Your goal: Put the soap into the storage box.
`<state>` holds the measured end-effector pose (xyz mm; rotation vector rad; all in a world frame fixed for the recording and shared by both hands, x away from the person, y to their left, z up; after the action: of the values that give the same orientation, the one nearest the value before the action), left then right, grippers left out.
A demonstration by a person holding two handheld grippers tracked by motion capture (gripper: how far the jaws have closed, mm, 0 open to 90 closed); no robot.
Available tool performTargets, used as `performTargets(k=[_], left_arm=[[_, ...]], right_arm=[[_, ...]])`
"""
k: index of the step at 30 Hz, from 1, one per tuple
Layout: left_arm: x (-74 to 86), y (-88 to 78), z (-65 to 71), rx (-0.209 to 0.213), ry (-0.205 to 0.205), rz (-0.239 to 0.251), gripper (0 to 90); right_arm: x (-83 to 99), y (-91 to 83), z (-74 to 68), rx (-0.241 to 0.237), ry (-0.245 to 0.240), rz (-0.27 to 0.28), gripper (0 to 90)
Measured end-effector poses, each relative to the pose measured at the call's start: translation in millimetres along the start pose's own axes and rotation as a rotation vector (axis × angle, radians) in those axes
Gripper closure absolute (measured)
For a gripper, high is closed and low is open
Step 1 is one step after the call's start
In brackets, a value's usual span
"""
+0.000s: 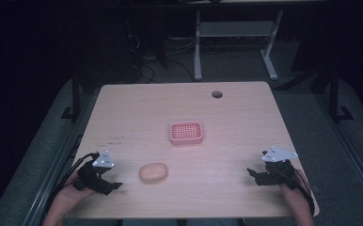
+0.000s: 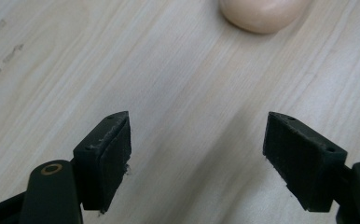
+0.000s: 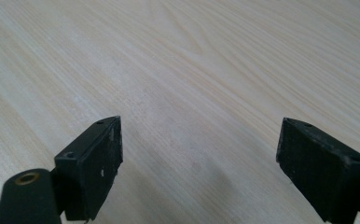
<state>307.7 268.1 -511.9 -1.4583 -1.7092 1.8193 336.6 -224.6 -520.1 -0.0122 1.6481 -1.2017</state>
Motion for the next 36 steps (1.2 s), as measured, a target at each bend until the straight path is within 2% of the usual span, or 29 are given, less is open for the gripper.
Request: performTargets(k=[5,7,12,14,23,28,33,36], left_arm=[[-0.9,1.4,0.8,0.000,0.003,-0.006,22.9],[-6.2,1.2,4.4,0.000,0.005,0.005,22.7],[-18.6,0.0,10.5,-0.013,0.042,0.030,22.3],[-19.7,0.9,12.5,-0.011,0.050,0.023,22.2],[-20.7,5.1,14.2,0.000,0.048,0.010,21.1],[-26.4,4.1,16.0,-0.012,0.068,0.021,21.2],[-29.9,2.1,17.2,0.004,0.061,0.019,23.8],[-34.2,1.4,17.1,-0.005,0.074,0.023,23.4]], right_arm=[[0.4,0.7,-0.8,-0.007,-0.002,-0.003,13.8],[0.4,0.3,-0.3,-0.005,-0.001,-0.002,13.8],[-0.4,1.1,-2.5,-0.009,-0.006,-0.004,13.8],[-0.6,1.2,-2.9,-0.009,-0.008,-0.004,13.8],[0.1,1.7,-3.4,-0.009,-0.002,-0.008,13.8],[-0.3,2.0,-4.7,-0.010,-0.007,-0.011,13.8],[-0.2,2.8,-5.3,-0.009,-0.008,-0.015,13.8],[-0.3,1.9,-5.0,-0.005,-0.008,-0.014,13.8]])
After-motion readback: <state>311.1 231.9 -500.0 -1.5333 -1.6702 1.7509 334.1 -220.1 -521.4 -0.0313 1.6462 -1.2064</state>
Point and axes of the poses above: each handheld gripper's, and its own axes: y roughly forward along the jaws, x roughly out of its underside, z roughly to its right, the point moved 9 cm from there along y, roughly forward along the jaws, and after that the axes turned 9 degrees about -x, right-handed, at the moved point
